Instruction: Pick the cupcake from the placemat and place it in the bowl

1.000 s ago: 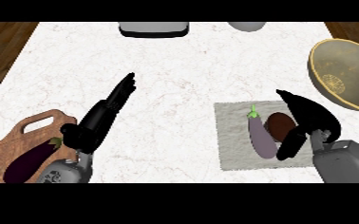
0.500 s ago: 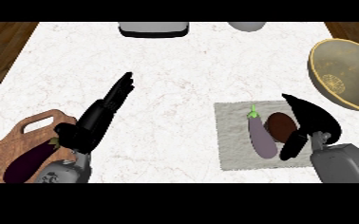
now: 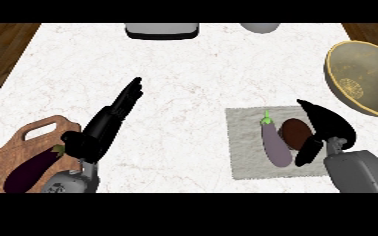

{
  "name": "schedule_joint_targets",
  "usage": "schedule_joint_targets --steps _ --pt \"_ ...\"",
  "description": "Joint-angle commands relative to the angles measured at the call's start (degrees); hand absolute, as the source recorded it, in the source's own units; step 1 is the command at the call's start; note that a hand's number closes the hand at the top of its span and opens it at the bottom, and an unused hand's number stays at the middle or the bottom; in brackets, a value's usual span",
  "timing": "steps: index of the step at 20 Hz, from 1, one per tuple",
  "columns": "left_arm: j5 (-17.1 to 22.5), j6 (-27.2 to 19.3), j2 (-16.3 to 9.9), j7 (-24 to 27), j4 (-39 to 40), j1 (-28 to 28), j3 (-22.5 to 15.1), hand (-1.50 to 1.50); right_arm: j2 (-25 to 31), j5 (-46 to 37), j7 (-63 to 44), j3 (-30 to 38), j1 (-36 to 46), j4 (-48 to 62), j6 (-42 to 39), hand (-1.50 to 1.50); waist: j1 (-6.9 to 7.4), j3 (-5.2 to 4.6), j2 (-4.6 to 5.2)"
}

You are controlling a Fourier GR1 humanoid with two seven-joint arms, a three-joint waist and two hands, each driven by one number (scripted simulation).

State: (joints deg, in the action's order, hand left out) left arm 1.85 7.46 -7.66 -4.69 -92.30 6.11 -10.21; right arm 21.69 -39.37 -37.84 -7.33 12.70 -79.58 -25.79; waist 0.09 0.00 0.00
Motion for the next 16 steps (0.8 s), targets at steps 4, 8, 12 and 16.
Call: schedule_joint_targets --steps 4,8,12,16 --pt "-0.9 1.2 0.8 0.9 4.9 3.5 1.7 0.0 -1.3 -5.5 13.2 -0.7 1.0 8.5 10.3 1.5 0.0 0.02 0.11" --pt "-1.9 1.7 2.0 0.7 2.0 0.5 1.0 0.0 -3.7 -8.0 12.3 0.0 1.4 7.8 11.2 1.5 0.0 0.0 0.0" --pt "-1.9 1.6 2.8 -2.3 -1.9 -0.2 1.6 0.0 -3.5 -9.1 12.1 1.5 0.0 5.0 10.4 1.5 -0.06 0.0 -0.04" --pt "-3.4 0.6 3.4 -1.0 0.6 1.1 1.0 0.0 0.8 -8.4 21.5 -0.9 2.6 4.1 7.0 1.5 -0.16 0.0 -0.06"
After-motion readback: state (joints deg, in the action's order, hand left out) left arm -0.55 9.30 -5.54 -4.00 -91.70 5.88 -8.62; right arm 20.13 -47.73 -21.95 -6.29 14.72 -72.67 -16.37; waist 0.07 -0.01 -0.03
